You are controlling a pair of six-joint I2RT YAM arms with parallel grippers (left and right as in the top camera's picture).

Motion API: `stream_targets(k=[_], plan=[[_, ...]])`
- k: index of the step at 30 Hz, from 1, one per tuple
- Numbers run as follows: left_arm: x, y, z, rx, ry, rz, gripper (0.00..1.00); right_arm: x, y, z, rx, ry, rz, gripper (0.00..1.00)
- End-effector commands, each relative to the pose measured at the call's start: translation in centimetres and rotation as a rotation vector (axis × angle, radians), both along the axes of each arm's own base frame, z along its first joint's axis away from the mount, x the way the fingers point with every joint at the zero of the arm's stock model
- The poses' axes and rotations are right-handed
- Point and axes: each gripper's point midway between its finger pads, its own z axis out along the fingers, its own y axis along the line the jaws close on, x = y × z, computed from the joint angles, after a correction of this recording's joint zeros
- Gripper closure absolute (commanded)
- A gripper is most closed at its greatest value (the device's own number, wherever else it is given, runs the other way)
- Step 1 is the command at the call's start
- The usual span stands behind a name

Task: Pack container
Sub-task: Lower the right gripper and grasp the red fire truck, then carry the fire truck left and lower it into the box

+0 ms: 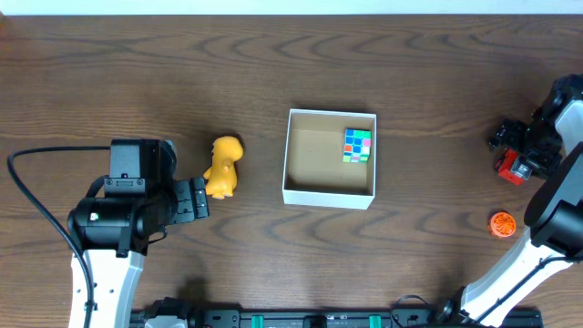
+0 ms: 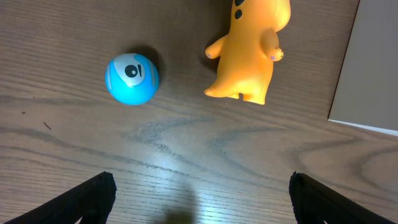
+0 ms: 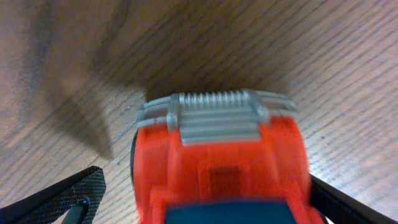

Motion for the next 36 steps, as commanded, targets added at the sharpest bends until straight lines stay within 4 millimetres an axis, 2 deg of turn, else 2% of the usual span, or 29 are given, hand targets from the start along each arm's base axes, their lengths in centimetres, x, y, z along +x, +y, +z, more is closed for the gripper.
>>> stream_targets(k=[1, 6, 16, 20, 27, 29, 33, 35, 36], plan=[[0.3, 0.0, 0.6, 0.002, -0.018, -0.003, 0.09, -0.2, 0.3, -0.7, 0.015, 0.005, 0.018, 0.01], [0.3, 0.0, 0.6, 0.002, -0.018, -0.002, 0.09, -0.1, 0.3, -0.7, 0.016, 0.001, 0.018, 0.03], [0.3, 0.0, 0.6, 0.002, -0.018, -0.003, 0.09, -0.2, 0.3, -0.7, 0.019, 0.004, 0.017, 0.30], [0.3, 0.0, 0.6, 0.002, -0.017, -0.003, 0.09, -0.3, 0.4, -0.7, 0.022, 0.008, 0.018, 0.38], [0.3, 0.0, 0.6, 0.002, -0.017, -0.002, 0.09, -0.3, 1.1, -0.7, 0.057, 0.002, 0.019, 0.39], [0.3, 0.0, 0.6, 0.002, -0.017, -0.003, 0.09, -0.3, 1.1, -0.6, 0.059, 0.001, 0.020, 0.42], [0.3, 0.0, 0.6, 0.002, -0.017, -0.003, 0.09, -0.2, 1.1, 0.1, 0.053, -0.011, 0.020, 0.49], [0.3, 0.0, 0.6, 0.002, -0.017, -0.003, 0.09, 0.1, 1.1, 1.1, 0.042, -0.032, 0.023, 0.54], [0.3, 0.0, 0.6, 0.002, -0.017, -0.003, 0.09, 0.3, 1.1, 1.8, 0.033, -0.048, 0.027, 0.59]])
